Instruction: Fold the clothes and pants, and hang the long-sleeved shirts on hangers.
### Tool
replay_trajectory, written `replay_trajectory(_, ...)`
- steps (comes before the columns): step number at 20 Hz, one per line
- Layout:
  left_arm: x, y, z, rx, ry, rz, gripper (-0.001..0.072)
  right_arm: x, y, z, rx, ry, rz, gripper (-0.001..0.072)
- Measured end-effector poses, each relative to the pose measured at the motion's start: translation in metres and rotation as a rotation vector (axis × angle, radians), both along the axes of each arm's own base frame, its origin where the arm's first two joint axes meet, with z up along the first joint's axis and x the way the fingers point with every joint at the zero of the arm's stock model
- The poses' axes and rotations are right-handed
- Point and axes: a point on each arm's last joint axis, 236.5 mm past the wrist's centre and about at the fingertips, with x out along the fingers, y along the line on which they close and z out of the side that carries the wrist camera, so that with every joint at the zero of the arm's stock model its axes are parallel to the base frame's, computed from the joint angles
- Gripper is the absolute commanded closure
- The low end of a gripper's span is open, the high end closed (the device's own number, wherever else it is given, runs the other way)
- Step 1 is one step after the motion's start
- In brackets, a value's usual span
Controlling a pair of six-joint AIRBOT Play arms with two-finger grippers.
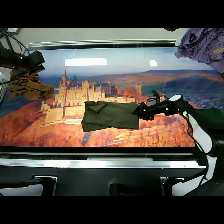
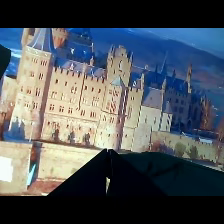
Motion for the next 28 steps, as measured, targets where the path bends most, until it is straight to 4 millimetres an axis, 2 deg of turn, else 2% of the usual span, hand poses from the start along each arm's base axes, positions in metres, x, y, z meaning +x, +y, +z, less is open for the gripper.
replay_trajectory(1, 0.0, 0.0, 0.0, 0.0, 0.0, 0.0, 0.0689, -0.001, 0.004, -0.002, -0.003, -0.001, 0.007, 0.0671)
replay_trajectory(3, 0.0, 0.0, 0.0, 0.0, 0.0, 0.0, 0.0689, 0.0, 0.01, 0.001, 0.008, -0.008, 0.007, 0.0682)
replay_trajectory(5, 0.0, 0.0, 0.0, 0.0, 0.0, 0.0, 0.0689, 0.01, 0.011, 0.015, 0.026, -0.039, -0.011, 0.0683)
replay_trajectory(7, 0.0, 0.0, 0.0, 0.0, 0.0, 0.0, 0.0689, 0.032, 0.002, 0.041, 0.034, -0.093, -0.054, 0.0683)
replay_trajectory(9, 0.0, 0.0, 0.0, 0.0, 0.0, 0.0, 0.0689, 0.063, -0.02, 0.073, 0.022, -0.156, -0.122, 0.0683)
replay_trajectory(11, 0.0, 0.0, 0.0, 0.0, 0.0, 0.0, 0.0689, 0.091, -0.05, 0.107, -0.005, -0.218, -0.187, 0.0683)
replay_trajectory(13, 0.0, 0.0, 0.0, 0.0, 0.0, 0.0, 0.0689, 0.11, -0.085, 0.138, -0.043, -0.266, -0.248, 0.0683)
replay_trajectory(17, 0.0, 0.0, 0.0, 0.0, 0.001, 0.0, 0.0689, 0.128, -0.162, 0.181, -0.14, -0.311, -0.385, 0.0683)
replay_trajectory(20, 0.0, 0.0, 0.0, 0.0, 0.001, 0.0, 0.0689, 0.133, -0.227, 0.207, -0.193, -0.325, -0.537, 0.0683)
replay_trajectory(24, 0.0, 0.0, 0.0, 0.0, 0.001, 0.001, 0.069, 0.128, -0.308, 0.236, -0.243, -0.333, -0.744, 0.0683)
replay_trajectory(28, -0.001, 0.0, 0.0, 0.0, 0.003, 0.0, 0.0689, 0.109, -0.369, 0.25, -0.298, -0.318, -0.899, 0.0683)
